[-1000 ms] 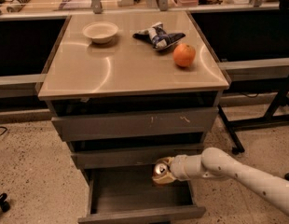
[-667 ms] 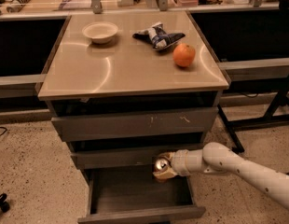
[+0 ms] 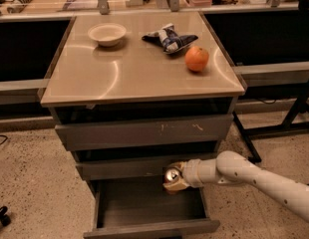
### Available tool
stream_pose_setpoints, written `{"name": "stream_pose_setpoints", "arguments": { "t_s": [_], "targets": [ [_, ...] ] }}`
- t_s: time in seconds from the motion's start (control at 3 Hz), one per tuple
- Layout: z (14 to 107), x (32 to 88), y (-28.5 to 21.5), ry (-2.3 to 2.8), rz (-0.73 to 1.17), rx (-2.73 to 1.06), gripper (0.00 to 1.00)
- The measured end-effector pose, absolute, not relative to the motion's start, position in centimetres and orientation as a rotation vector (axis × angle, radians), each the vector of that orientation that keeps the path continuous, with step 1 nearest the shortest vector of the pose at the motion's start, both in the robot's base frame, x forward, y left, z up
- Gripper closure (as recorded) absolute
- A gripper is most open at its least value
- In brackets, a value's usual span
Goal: Pick coke can from bottom drawer and place on counter
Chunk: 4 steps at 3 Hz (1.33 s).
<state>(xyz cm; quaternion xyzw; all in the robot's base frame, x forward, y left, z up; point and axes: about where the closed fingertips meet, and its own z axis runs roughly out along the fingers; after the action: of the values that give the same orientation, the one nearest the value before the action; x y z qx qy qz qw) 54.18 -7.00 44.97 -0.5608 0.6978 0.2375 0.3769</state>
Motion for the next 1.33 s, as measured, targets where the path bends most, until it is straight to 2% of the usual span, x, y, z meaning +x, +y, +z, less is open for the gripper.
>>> {"name": "stream_pose_setpoints", "arguments": {
  "t_s": [0.67,1.0,1.33],
  "targets": [
    [55.3,52.4,-4.2,1.810,0.613,-1.492,1.00],
    [64.2,52.1,-3.3,1.847,0.585,-1.493,1.00],
    [67.7,52.0,-3.4,1.832,0.512,-1.518,1.00]
  ]
}}
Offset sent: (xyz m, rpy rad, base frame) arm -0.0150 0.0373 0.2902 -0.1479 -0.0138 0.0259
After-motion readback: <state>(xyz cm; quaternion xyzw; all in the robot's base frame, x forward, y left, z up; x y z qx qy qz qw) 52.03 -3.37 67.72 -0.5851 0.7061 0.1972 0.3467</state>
